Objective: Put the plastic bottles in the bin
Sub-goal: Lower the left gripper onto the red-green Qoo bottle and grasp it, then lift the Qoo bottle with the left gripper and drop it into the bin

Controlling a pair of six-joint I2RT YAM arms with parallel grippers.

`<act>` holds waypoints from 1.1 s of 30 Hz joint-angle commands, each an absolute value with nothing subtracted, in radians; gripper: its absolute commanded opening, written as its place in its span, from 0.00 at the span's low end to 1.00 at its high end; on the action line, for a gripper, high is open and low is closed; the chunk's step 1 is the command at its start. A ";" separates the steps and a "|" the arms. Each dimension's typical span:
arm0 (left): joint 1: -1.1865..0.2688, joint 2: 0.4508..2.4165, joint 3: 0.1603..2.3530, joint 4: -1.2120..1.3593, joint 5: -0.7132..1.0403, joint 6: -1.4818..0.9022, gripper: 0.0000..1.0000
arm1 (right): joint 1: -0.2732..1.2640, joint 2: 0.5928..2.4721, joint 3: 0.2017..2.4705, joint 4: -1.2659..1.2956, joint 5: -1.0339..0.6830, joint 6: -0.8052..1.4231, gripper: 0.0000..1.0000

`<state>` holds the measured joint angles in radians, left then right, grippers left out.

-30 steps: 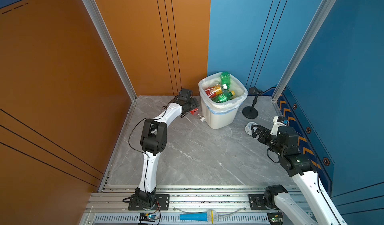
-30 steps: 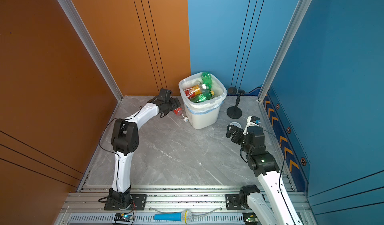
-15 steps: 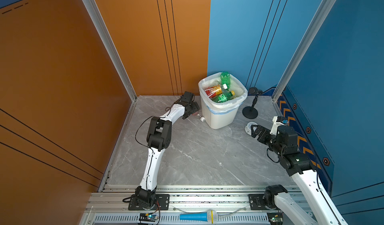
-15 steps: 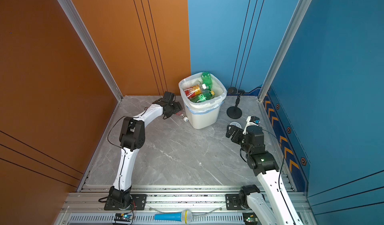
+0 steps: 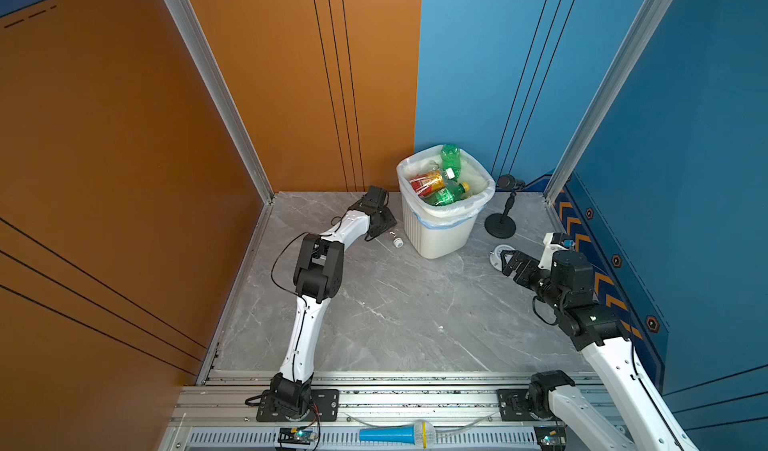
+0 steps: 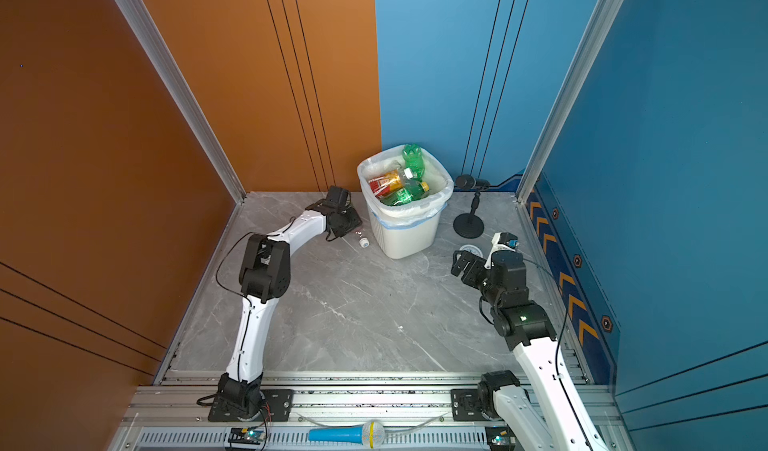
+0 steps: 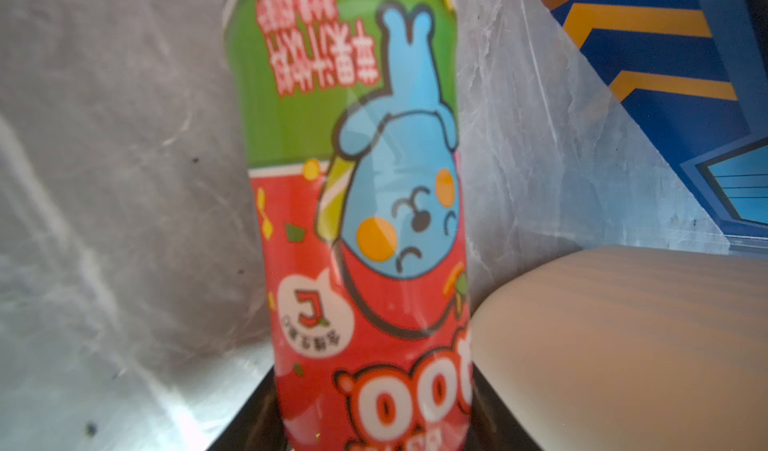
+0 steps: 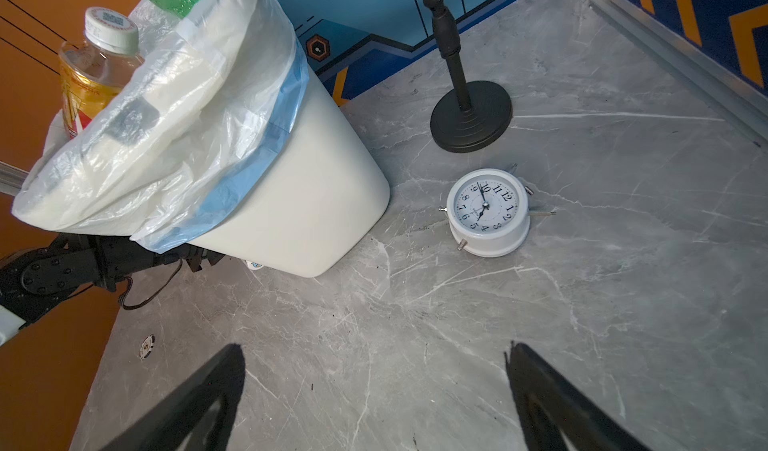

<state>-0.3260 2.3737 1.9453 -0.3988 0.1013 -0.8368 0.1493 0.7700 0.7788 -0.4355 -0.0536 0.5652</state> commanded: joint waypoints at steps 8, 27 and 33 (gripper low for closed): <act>-0.270 1.993 1.608 -0.008 0.218 -1.007 0.50 | 0.144 0.778 0.796 -0.402 -0.082 0.574 1.00; -0.417 1.562 1.535 0.013 0.080 -0.914 0.48 | 0.319 0.747 0.827 -0.282 -0.168 0.494 1.00; -0.519 1.653 1.665 0.050 0.026 -0.908 0.48 | 0.342 0.729 0.834 -0.277 -0.161 0.486 1.00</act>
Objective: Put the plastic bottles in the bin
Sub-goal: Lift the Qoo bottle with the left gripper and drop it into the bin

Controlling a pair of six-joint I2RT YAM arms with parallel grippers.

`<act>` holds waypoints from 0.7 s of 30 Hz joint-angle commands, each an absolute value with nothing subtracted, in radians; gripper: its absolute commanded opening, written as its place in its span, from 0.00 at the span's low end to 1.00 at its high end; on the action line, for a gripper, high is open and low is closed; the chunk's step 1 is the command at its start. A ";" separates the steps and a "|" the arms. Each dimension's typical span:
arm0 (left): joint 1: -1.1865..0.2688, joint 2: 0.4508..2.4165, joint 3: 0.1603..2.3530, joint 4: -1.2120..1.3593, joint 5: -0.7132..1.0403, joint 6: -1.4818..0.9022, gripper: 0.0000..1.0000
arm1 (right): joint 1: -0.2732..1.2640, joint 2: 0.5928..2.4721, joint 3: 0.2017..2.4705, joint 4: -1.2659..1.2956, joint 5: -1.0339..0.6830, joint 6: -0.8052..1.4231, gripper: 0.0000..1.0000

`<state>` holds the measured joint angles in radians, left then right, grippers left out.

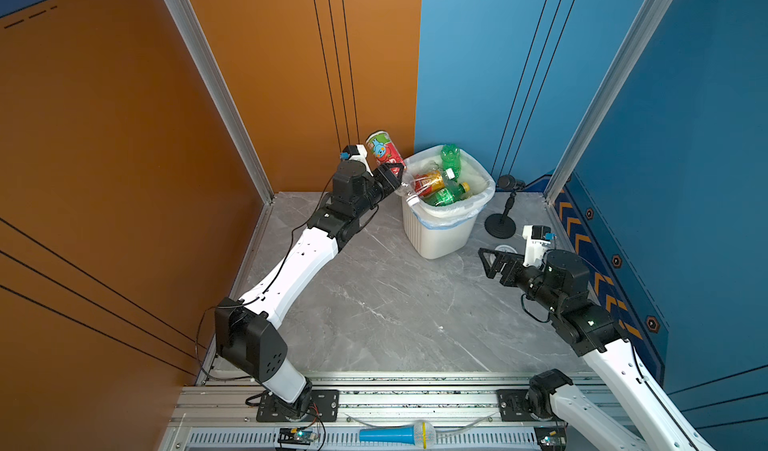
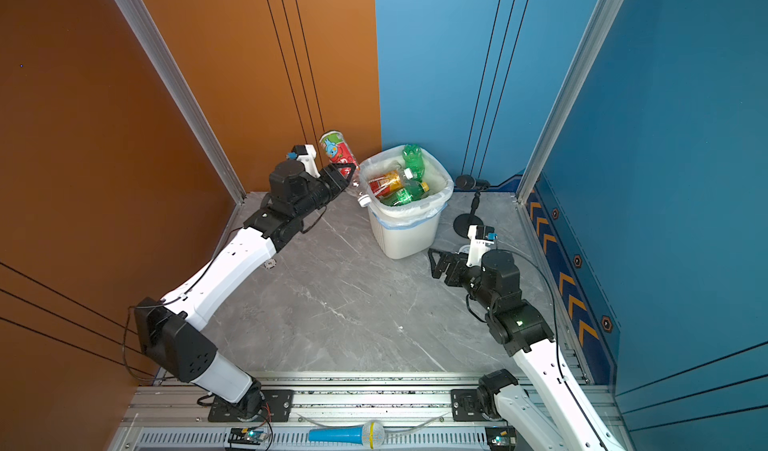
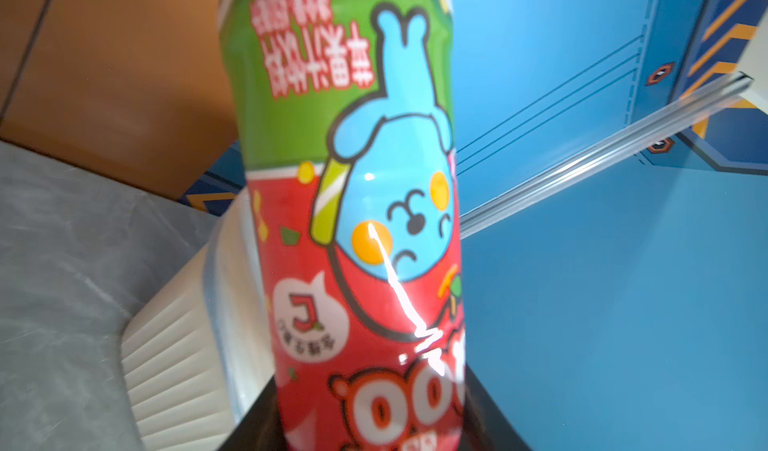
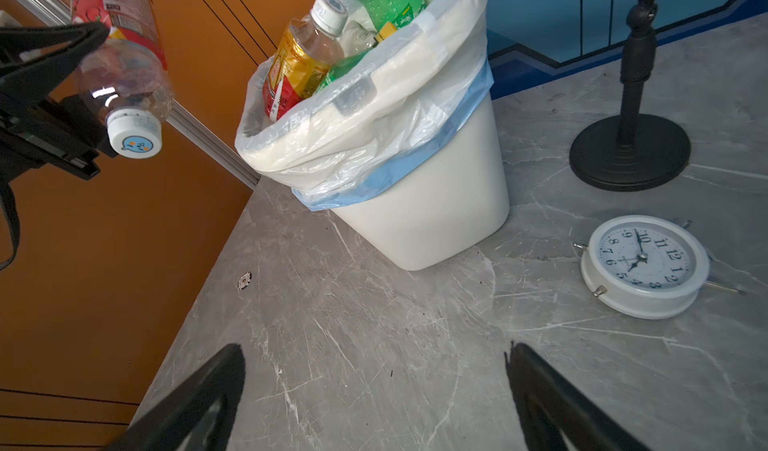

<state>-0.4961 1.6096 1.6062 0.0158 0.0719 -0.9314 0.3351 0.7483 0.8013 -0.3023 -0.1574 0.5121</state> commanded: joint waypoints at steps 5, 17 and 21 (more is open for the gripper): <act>-0.569 1.763 1.770 0.137 0.015 -0.979 0.47 | 0.342 0.698 0.837 -0.324 -0.107 0.480 1.00; -0.664 2.133 2.222 0.105 -0.042 -1.077 0.51 | 0.333 0.662 0.832 -0.376 -0.059 0.467 1.00; -0.667 2.253 2.417 0.014 -0.043 -1.095 0.51 | 0.326 0.657 0.831 -0.380 -0.057 0.456 1.00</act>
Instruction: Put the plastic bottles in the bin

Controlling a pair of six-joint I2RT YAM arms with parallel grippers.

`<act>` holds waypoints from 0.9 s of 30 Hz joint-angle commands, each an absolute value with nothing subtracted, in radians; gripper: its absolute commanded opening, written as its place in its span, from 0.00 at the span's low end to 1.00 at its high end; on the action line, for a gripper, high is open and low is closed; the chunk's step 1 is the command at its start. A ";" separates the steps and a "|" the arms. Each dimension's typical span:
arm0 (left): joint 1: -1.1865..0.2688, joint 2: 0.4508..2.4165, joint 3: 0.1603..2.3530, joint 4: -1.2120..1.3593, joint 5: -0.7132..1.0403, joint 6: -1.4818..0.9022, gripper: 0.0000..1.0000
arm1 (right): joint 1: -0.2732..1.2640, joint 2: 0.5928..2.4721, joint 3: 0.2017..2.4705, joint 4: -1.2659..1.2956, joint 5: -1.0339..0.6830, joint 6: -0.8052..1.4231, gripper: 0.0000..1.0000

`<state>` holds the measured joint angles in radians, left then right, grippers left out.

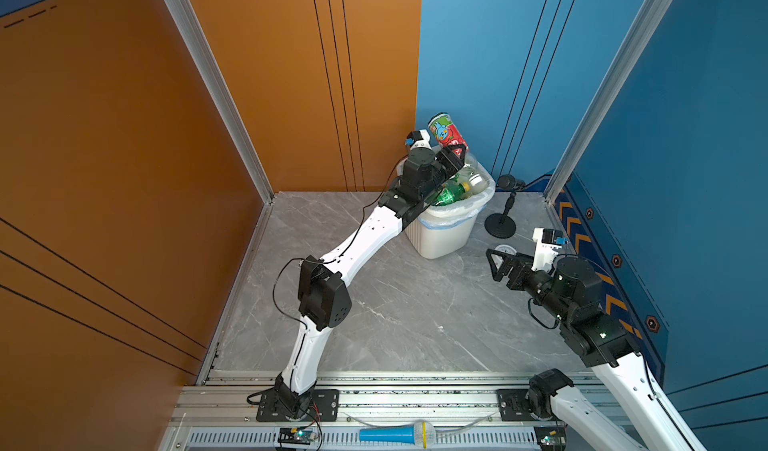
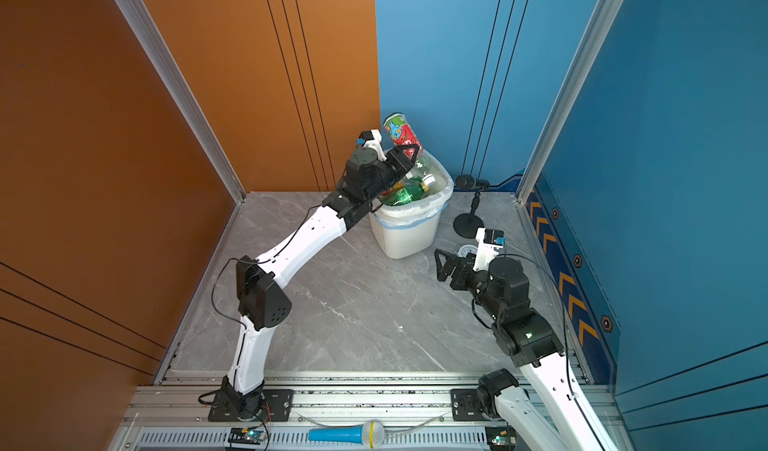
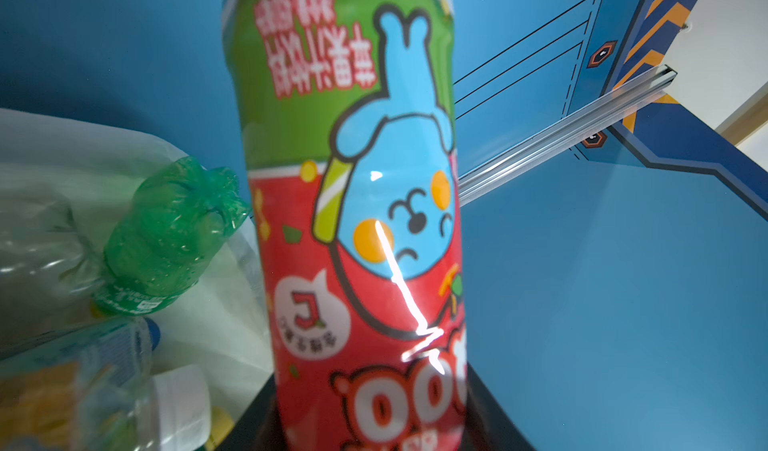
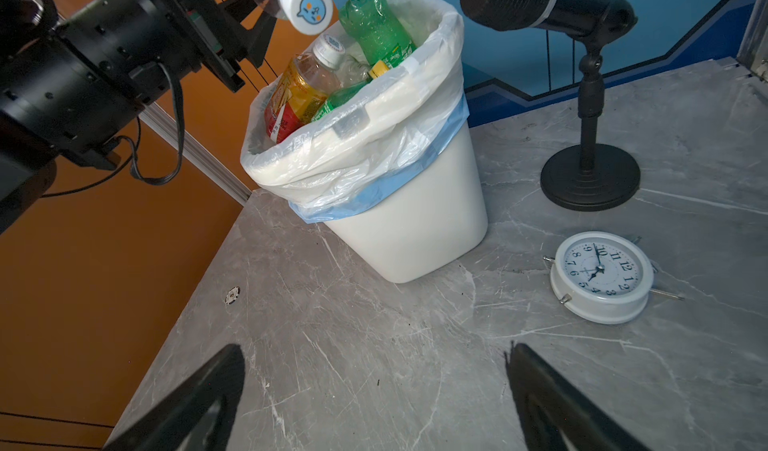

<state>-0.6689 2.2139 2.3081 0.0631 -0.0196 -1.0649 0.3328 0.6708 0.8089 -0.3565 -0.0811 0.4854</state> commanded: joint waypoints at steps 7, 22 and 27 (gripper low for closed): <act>-0.667 2.317 2.505 -0.057 -0.047 -1.117 0.66 | 0.307 0.663 0.824 -0.370 -0.073 0.454 1.00; -0.647 2.015 2.143 0.095 -0.036 -1.059 0.98 | 0.277 0.663 0.816 -0.374 -0.084 0.465 1.00; -0.649 1.891 2.045 0.176 -0.004 -0.976 0.98 | 0.272 0.669 0.818 -0.380 -0.081 0.471 1.00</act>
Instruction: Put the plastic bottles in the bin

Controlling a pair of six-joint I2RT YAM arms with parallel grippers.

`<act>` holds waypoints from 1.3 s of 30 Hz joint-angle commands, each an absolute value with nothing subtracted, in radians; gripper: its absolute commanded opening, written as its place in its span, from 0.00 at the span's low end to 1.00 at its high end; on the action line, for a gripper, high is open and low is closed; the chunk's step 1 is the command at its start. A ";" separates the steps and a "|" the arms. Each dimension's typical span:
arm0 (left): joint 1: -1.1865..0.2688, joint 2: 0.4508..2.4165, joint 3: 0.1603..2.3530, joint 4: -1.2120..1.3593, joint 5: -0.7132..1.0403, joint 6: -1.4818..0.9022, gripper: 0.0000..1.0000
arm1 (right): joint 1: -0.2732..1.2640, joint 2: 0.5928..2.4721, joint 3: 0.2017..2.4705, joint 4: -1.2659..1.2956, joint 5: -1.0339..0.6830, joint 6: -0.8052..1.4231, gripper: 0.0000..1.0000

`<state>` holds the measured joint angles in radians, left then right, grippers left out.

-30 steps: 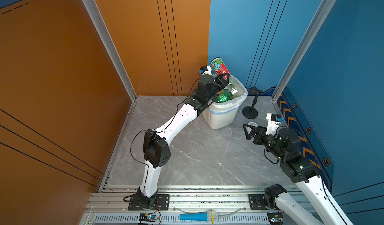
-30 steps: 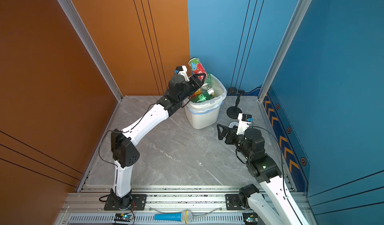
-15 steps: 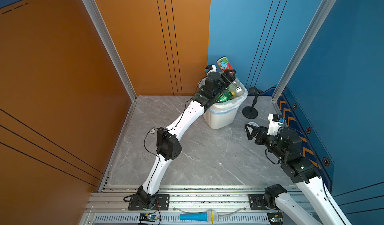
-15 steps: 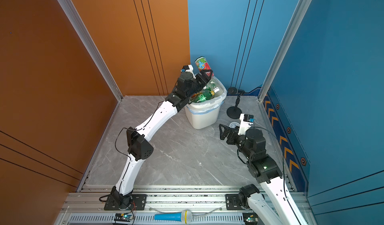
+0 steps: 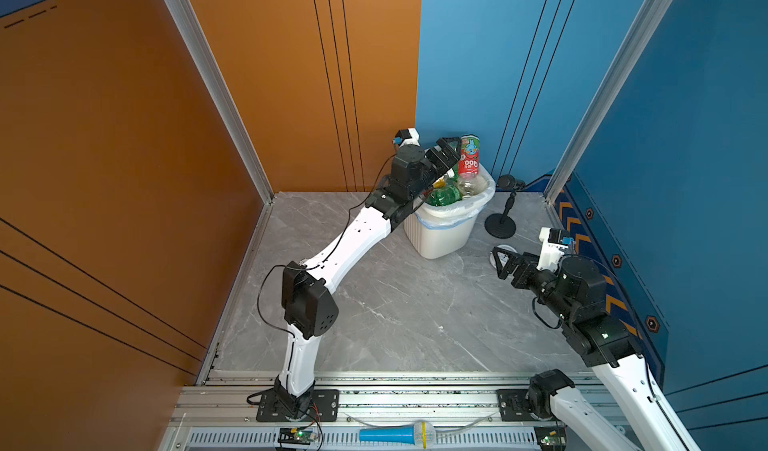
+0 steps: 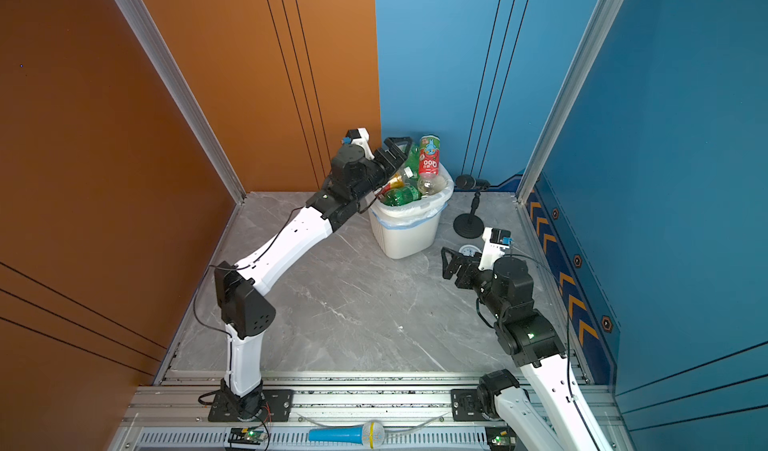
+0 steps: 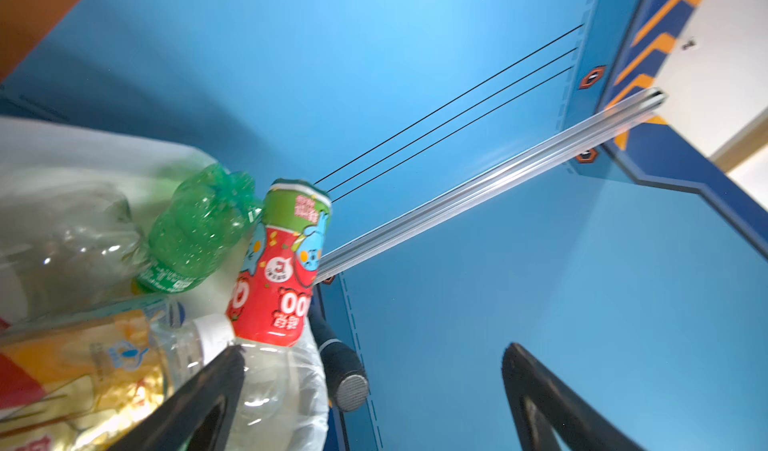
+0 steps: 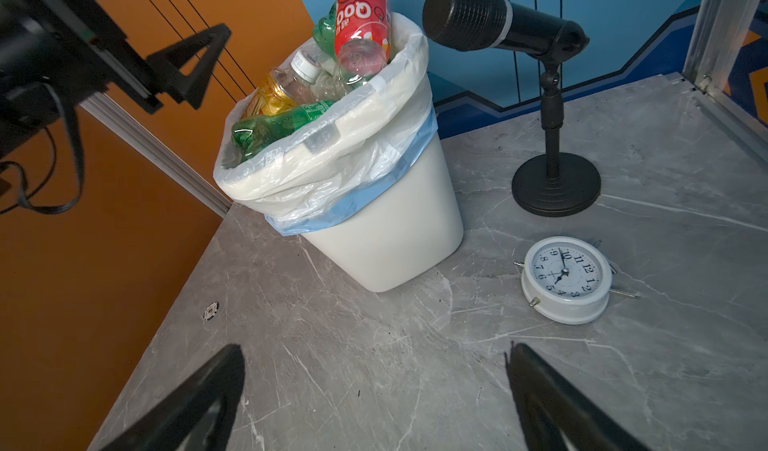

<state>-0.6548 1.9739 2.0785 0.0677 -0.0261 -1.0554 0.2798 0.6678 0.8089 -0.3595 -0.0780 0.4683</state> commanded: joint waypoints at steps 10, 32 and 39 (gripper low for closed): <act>-0.619 1.435 1.506 0.121 -0.132 -0.467 0.98 | 0.234 0.684 0.817 -0.435 0.052 0.424 1.00; -0.080 1.126 0.258 0.681 -0.292 -0.046 0.98 | 0.185 1.169 0.256 0.766 0.469 0.003 0.99; -0.070 1.538 0.392 0.865 -0.231 0.022 0.98 | 0.115 1.475 0.267 1.038 0.316 0.016 1.00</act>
<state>-0.0841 1.4502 0.3416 0.7197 -0.2928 -0.0113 0.1242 1.4025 0.2638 0.8291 0.3923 0.0395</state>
